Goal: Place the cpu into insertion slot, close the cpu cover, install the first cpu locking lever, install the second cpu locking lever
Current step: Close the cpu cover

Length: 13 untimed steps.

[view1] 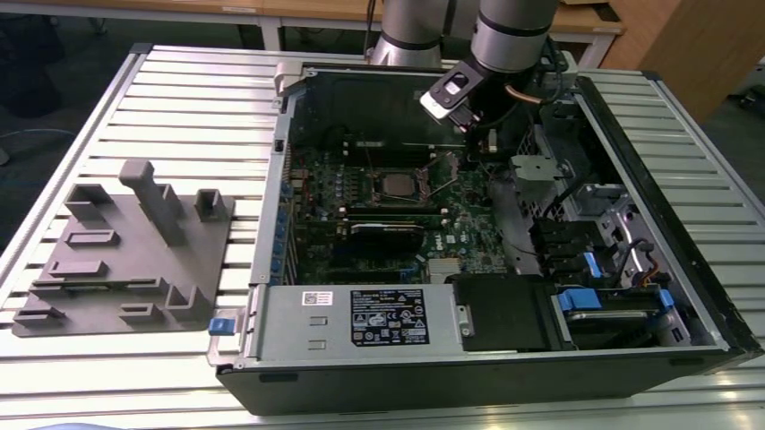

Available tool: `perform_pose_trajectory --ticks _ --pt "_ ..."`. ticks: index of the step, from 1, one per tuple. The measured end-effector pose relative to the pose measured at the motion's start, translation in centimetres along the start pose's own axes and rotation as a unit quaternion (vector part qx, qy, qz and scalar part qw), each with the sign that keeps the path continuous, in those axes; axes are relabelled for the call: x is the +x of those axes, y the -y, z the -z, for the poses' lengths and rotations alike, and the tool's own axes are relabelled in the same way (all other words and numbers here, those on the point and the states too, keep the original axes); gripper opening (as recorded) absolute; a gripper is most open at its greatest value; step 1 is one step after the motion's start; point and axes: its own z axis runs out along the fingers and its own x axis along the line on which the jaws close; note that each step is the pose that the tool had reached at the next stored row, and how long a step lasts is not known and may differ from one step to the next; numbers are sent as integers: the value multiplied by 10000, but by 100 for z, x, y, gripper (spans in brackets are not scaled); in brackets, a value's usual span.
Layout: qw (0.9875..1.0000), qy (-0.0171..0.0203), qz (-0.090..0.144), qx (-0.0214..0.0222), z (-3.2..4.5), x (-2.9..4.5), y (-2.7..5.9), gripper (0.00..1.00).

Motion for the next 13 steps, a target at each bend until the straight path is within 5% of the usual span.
perform_pose_trajectory --ticks 13 --pt "10000 0 0 -14 3 -2 143 11"
